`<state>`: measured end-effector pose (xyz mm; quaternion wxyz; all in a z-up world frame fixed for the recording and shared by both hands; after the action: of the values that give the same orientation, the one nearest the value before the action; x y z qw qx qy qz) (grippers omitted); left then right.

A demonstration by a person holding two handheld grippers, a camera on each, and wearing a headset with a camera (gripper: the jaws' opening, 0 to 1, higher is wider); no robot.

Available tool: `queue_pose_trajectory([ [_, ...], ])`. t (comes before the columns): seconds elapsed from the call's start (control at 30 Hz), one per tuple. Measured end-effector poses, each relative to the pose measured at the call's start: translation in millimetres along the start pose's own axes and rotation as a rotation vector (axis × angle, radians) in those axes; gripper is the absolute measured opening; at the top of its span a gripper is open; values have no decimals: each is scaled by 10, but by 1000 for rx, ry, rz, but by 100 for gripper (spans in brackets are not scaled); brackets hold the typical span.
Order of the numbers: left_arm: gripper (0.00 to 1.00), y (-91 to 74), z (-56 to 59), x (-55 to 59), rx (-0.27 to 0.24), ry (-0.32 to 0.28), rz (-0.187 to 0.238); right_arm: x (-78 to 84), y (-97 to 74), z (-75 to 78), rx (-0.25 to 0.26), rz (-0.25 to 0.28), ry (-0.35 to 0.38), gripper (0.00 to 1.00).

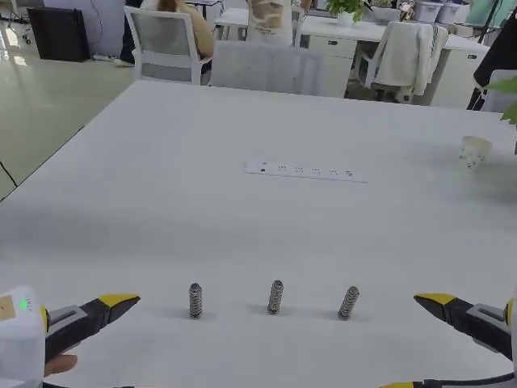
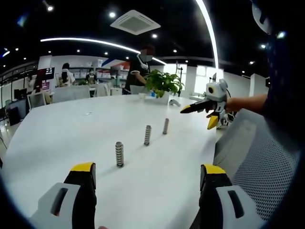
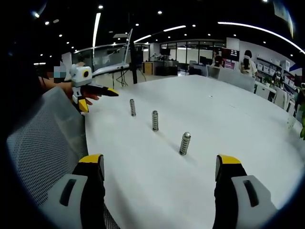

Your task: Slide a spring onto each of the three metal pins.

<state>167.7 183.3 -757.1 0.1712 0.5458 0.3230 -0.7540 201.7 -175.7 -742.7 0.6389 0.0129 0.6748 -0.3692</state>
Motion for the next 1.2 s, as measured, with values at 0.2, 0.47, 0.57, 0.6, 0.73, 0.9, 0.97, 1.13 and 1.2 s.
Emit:
queue_pose_trajectory([
  [0.2, 97, 9, -9, 1, -8, -32, 16, 0, 1, 1, 1, -1, 6, 99],
  [0.47, 98, 12, -8, 12, -7, -39, 13, -11, 1, 3, 3, -3, 5, 99],
  [0.57, 98, 14, -9, 13, -9, -37, 12, -10, 4, 7, 4, -3, 6, 99],
  [0.6, 98, 14, -8, 13, -9, -37, 12, -10, 5, 8, 4, -4, 8, 99],
  [0.73, 98, 19, -7, 14, -8, -36, 11, -7, 11, 10, 5, -7, 8, 98],
  [0.9, 98, 24, -12, 9, -8, -35, 10, -7, 24, 8, 4, -10, 11, 98],
  [0.97, 98, 25, -17, 5, -8, -34, 10, -6, 31, 8, 5, -11, 13, 98],
  [1.13, 98, 33, -24, 3, -8, -34, 10, -7, 42, 17, 5, -15, 14, 98],
  [1.2, 98, 36, -25, 8, -8, -35, 9, -5, 46, 21, 5, -18, 15, 98],
])
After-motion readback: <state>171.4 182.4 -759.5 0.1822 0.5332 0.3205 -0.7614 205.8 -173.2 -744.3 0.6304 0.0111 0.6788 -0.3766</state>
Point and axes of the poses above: the centre of the closed fingertips' face, and the gripper's own axes: y roughly forward along the fingers, z roughly to its right, x roughly out of its underside, the point moved 9 cm from there along -y, roughly backward along the fingers, and after that the axes turned 6 degrees about -y, right-handed, at the moved point
